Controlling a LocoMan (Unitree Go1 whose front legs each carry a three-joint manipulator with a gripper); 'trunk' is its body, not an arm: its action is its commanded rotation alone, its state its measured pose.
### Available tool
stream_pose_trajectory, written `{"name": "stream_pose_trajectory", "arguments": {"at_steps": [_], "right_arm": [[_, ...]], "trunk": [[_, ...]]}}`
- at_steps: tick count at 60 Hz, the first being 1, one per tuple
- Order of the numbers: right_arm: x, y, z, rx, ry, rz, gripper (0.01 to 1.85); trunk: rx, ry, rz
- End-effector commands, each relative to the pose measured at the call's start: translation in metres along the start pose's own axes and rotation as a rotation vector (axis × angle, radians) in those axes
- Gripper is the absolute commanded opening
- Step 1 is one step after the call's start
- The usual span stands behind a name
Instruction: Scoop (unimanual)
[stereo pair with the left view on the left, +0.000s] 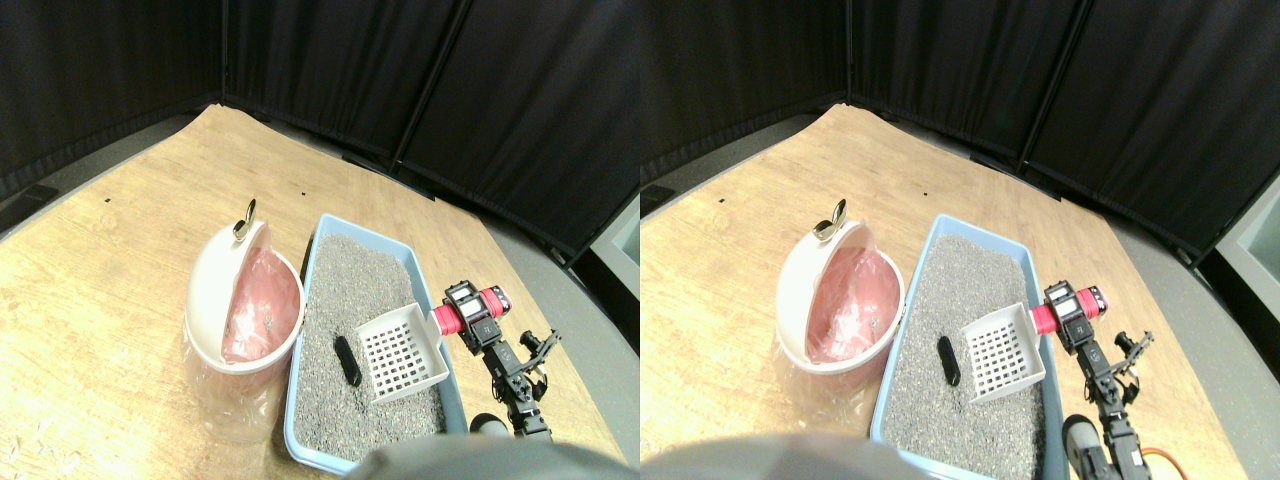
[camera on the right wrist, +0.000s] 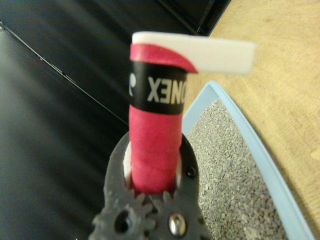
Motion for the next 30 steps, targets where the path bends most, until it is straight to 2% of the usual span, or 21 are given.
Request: {"name": "stream_pose_trajectory", "arguments": {"at_steps": [1,8,17,24,26,30], "right_arm": [[0.0,0.023,-0.007,-0.019,-0.008,0.15,0.06],[0.001,0.035,-0.012,0.028,0.035,0.142,0.06],[0.004,0.039,-0.018,0.063,0.047,0.15,0.06],[0.006,0.036,-0.021,0.134,0.079,0.098,0.06],[0.008,0.033,-0.023,0.16,0.079,0.081,0.06],[0.009,0.02,-0.031,0.211,0.077,0.029,0.06]], "trunk": [[-0.022,0.028,0.032],[-0.027,0.03,0.047],[-0.029,0.031,0.048],[-0.029,0.031,0.046],[-0.025,0.026,0.042],[-0.02,0.027,0.038]]}}
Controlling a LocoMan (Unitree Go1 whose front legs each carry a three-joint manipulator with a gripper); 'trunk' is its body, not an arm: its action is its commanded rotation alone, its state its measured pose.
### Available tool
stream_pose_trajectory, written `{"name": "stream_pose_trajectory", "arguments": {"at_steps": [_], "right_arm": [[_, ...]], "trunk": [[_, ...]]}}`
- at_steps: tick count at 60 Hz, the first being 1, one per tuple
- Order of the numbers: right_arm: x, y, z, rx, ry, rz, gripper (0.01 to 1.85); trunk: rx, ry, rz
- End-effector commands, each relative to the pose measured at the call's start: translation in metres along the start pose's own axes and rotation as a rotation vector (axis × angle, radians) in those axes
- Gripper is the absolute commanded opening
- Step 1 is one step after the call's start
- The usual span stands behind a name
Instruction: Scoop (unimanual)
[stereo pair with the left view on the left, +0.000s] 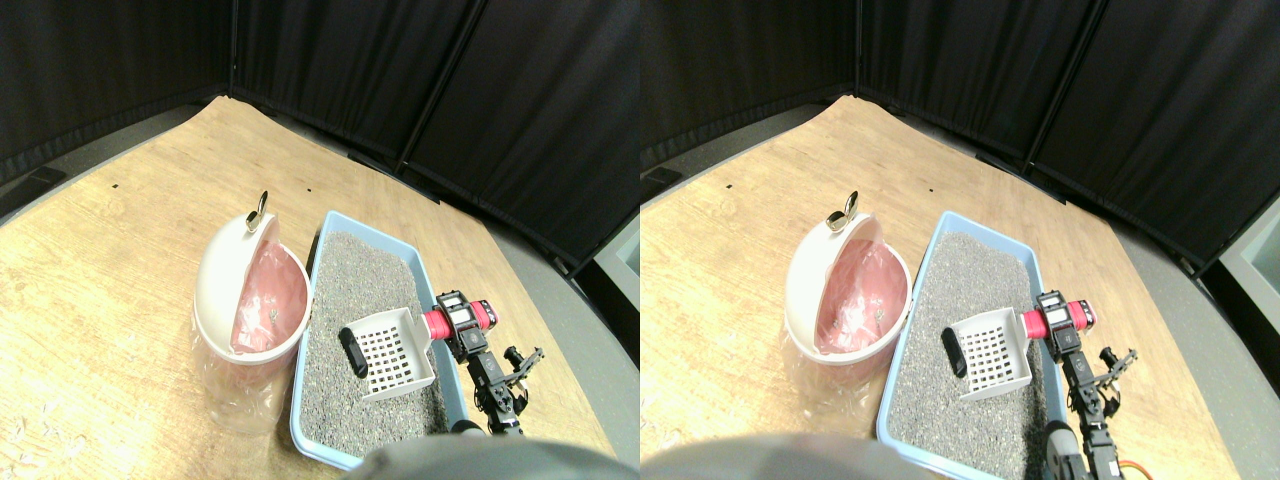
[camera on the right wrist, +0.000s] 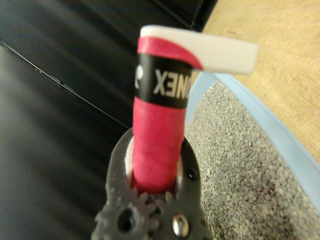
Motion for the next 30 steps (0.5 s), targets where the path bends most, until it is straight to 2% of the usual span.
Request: {"name": "stream_pose_trajectory", "arguments": {"at_steps": [1,3,8,13,14,17,19,30], "right_arm": [[0.003,-0.007,-0.016,0.063,0.038,0.022,0.06],[0.002,-0.014,-0.016,0.094,0.048,-0.031,0.06],[0.001,-0.025,-0.015,0.174,0.031,-0.076,0.06],[-0.002,-0.041,-0.007,0.386,-0.018,-0.149,0.06],[-0.003,-0.044,-0.005,0.412,-0.018,-0.19,0.06],[-0.005,-0.049,-0.003,0.428,-0.029,-0.207,0.06],[-0.006,-0.054,-0.001,0.457,-0.044,-0.255,0.06],[-0.008,-0.07,-0.002,0.57,-0.131,-0.316,0.06]], "trunk": [[0.002,0.017,0.018],[0.005,0.016,0.014],[0.013,0.014,0.002],[0.02,0.009,-0.009],[0.023,0.008,-0.014],[0.026,0.008,-0.019],[0.028,0.007,-0.021],[0.039,-0.005,-0.041]]}}
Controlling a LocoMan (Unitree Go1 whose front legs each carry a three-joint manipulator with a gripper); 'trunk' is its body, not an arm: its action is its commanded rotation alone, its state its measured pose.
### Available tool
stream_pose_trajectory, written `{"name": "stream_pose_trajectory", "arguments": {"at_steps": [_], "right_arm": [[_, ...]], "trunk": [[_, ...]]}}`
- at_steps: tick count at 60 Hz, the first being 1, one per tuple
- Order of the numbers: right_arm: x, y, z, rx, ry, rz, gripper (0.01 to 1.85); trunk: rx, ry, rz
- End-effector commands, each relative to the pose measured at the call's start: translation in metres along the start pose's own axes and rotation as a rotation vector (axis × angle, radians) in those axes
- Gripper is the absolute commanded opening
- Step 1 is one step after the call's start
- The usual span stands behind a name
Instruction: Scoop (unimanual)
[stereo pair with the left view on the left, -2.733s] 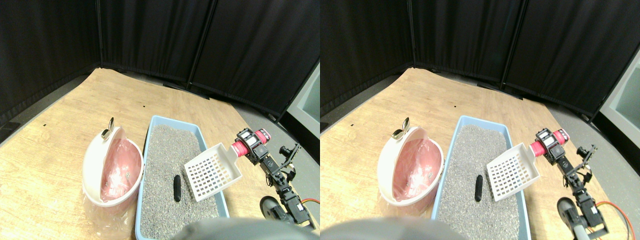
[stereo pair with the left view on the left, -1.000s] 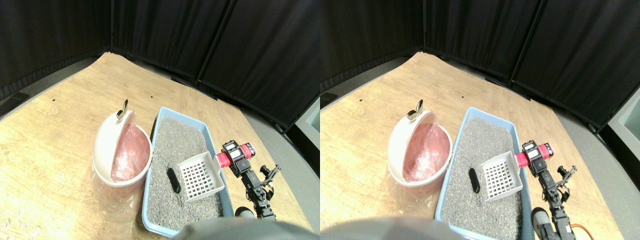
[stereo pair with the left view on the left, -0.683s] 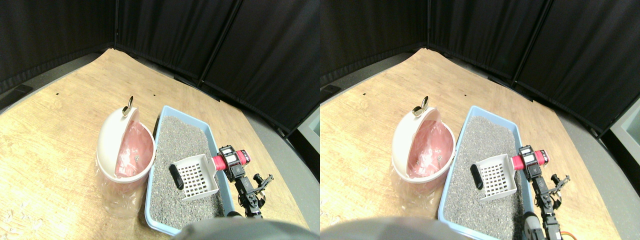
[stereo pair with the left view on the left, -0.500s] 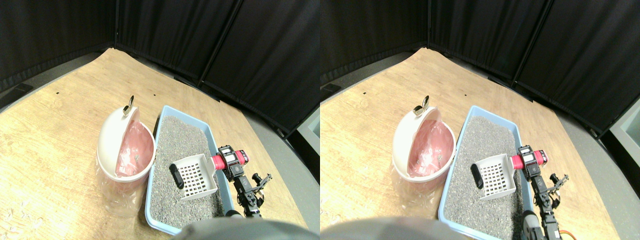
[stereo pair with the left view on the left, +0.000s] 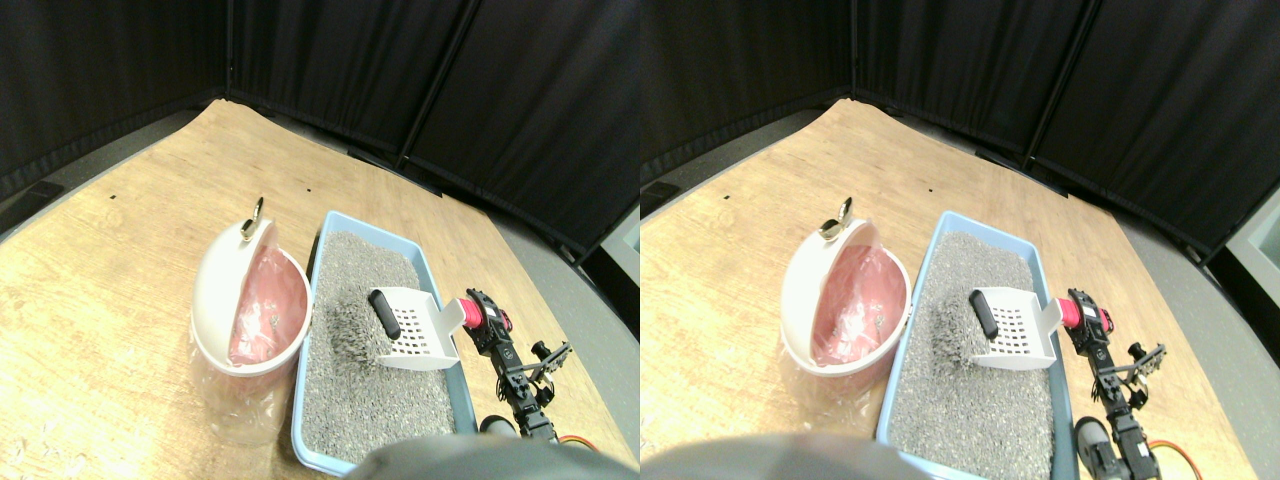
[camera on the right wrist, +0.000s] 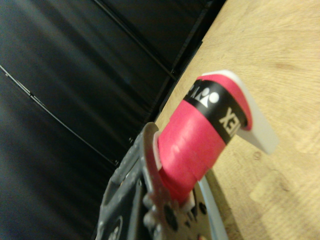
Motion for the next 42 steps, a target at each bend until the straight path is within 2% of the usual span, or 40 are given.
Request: {"name": "stream_pose_trajectory", "arguments": {"at_steps": [1,16,23,28,35,37,42], "right_arm": [[0.005,0.005,0.011,0.11,-0.1,0.021,0.06],[0.005,-0.011,0.016,0.32,-0.159,0.033,0.06],[0.006,-0.014,0.021,0.464,-0.18,-0.005,0.06],[0.008,-0.014,0.025,0.5,-0.204,-0.024,0.06],[0.012,-0.015,0.027,0.572,-0.214,-0.008,0.06],[0.013,-0.016,0.029,0.608,-0.222,-0.027,0.06],[0.014,-0.015,0.031,0.584,-0.219,-0.027,0.06]], "trunk": [[-0.005,-0.016,-0.006],[0.009,-0.028,-0.018],[0.013,-0.03,-0.021],[0.016,-0.035,-0.023],[0.018,-0.037,-0.026],[0.019,-0.036,-0.026],[0.018,-0.038,-0.026]]}}
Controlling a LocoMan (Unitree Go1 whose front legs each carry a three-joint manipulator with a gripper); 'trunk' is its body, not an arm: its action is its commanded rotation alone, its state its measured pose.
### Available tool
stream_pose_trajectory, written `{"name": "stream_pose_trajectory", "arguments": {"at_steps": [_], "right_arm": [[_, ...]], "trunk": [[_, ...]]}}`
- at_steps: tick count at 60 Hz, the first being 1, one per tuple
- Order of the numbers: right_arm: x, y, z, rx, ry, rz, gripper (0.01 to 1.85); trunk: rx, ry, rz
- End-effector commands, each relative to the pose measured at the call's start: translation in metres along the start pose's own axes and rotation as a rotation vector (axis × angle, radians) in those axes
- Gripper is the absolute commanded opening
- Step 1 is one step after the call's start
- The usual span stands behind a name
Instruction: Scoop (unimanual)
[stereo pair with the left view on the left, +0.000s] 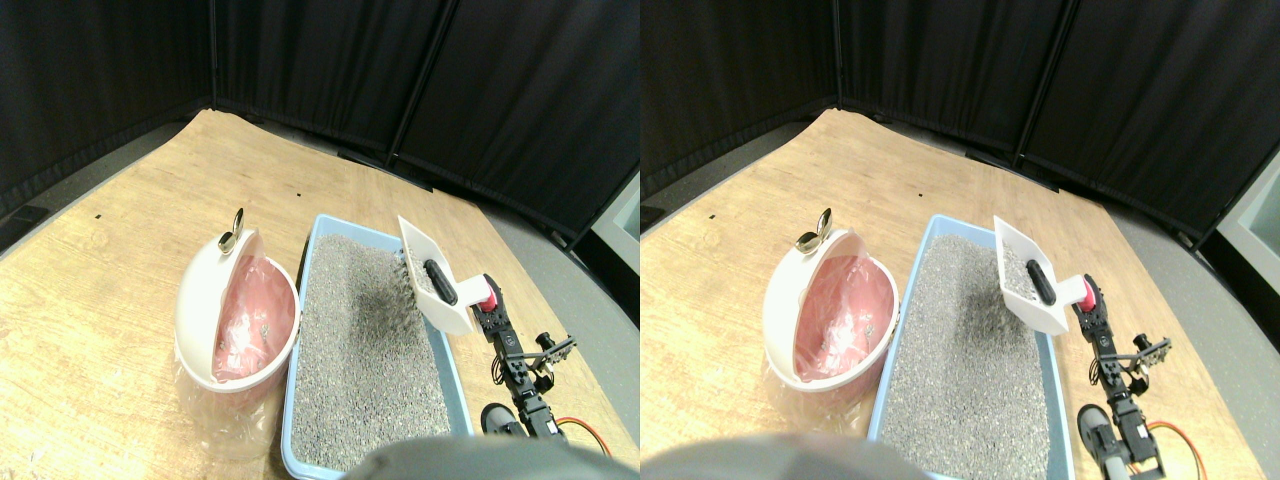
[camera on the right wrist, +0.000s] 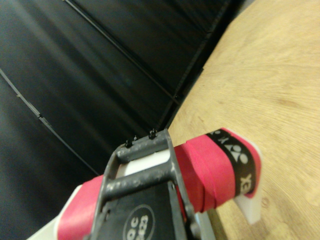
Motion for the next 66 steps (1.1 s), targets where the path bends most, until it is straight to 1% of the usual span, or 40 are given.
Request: {"name": "stream_pose_trajectory", "arguments": {"at_steps": [1,5,8,13,15,19,23,26,33,34,36,38,39,42,44,45,47,49,50,54,55,59,66], "right_arm": [[0.004,0.012,0.006,-0.011,-0.044,0.051,0.06],[0.005,0.014,0.007,-0.062,-0.03,0.073,0.06],[0.006,0.014,0.007,-0.041,-0.025,0.066,0.06],[0.007,0.016,0.007,-0.065,-0.017,0.073,0.06],[0.006,0.017,0.006,-0.078,-0.021,0.063,0.06],[0.007,0.017,0.006,-0.077,-0.01,0.076,0.06],[0.007,0.02,0.005,-0.071,-0.014,0.077,0.06],[0.008,0.019,0.005,-0.078,-0.006,0.091,0.06],[0.008,0.025,0.005,-0.129,0.018,0.094,0.06],[0.008,0.025,0.005,-0.139,0.023,0.1,0.06],[0.009,0.028,0.005,-0.174,0.042,0.136,0.06],[0.009,0.032,0.005,-0.187,0.051,0.15,0.06],[0.01,0.035,0.005,-0.2,0.065,0.172,0.06],[0.011,0.041,0.005,-0.218,0.073,0.182,0.06],[0.013,0.043,0.005,-0.233,0.092,0.227,0.06],[0.013,0.043,0.005,-0.233,0.092,0.227,0.06],[0.013,0.047,0.005,-0.289,0.081,0.228,0.06],[0.014,0.05,0.005,-0.302,0.089,0.246,0.06],[0.014,0.052,0.005,-0.308,0.085,0.232,0.06],[0.016,0.056,0.006,-0.302,0.093,0.242,0.06],[0.017,0.058,0.006,-0.295,0.095,0.25,0.06],[0.02,0.061,0.005,-0.24,0.103,0.238,0.06],[0.021,0.066,0.002,-0.269,0.109,0.228,0.06]], "trunk": [[-0.006,-0.017,0.0],[-0.006,-0.017,0.0],[-0.008,-0.016,0.002],[-0.008,-0.016,0.002],[-0.012,-0.016,0.005],[-0.013,-0.015,0.009],[-0.019,-0.014,0.015],[-0.023,-0.015,0.021],[-0.032,-0.014,0.037],[-0.034,-0.014,0.041],[-0.037,-0.015,0.046],[-0.04,-0.015,0.048],[-0.042,-0.015,0.05],[-0.045,-0.017,0.053],[-0.048,-0.019,0.054],[-0.048,-0.019,0.054],[-0.05,-0.021,0.058],[-0.05,-0.022,0.059],[-0.051,-0.023,0.06],[-0.054,-0.022,0.061],[-0.056,-0.023,0.062],[-0.056,-0.025,0.064],[-0.064,-0.025,0.078]]}}
